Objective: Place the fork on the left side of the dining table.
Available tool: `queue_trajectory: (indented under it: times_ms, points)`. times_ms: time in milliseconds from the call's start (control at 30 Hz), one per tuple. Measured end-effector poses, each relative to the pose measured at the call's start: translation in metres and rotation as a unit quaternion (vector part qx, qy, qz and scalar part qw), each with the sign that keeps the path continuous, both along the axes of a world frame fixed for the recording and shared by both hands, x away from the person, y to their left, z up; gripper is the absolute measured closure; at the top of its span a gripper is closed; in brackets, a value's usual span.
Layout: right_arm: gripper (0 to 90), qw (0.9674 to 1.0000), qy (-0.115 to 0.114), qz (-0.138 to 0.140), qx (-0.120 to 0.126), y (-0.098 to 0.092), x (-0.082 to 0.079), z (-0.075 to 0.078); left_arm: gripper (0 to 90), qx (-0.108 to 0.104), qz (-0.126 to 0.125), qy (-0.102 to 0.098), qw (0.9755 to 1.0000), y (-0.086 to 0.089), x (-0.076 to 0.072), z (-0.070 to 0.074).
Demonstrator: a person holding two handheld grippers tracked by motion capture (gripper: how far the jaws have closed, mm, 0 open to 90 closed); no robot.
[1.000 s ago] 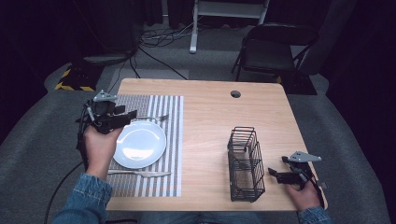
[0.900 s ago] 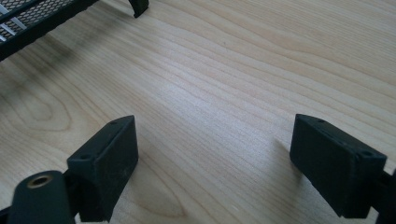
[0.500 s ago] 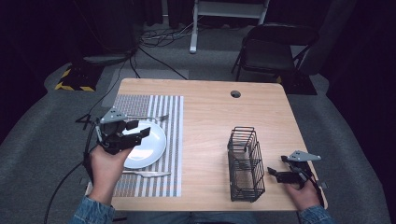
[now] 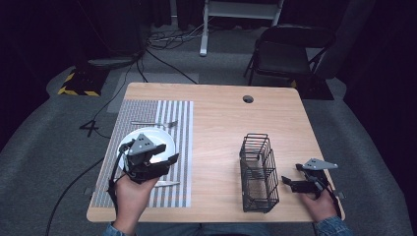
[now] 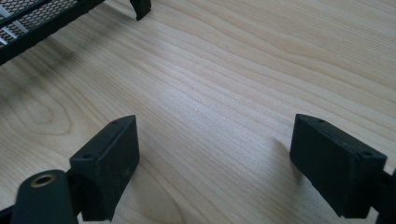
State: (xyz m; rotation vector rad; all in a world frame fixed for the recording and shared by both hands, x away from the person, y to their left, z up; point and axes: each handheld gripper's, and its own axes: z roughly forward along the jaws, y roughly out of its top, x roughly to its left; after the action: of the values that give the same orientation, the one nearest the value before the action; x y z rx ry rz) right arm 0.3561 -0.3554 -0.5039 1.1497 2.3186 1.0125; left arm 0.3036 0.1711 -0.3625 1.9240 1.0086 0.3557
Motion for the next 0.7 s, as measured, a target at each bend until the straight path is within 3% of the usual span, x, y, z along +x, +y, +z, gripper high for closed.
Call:
queue_trajectory:
  times_ms: [300, 700]
  points:
    - [15.9, 1.0, 0.0, 0.0, 0.0, 0.0, 0.0, 0.0, 45.4, -0.003, -0.022, 0.005, 0.9997, -0.027, -0.01, -0.024]
    - [16.0, 1.0, 0.0, 0.001, 0.0, 0.0, 0.0, 0.0, 43.5, -0.012, -0.053, 0.049, 0.9973, -0.056, -0.009, -0.067]
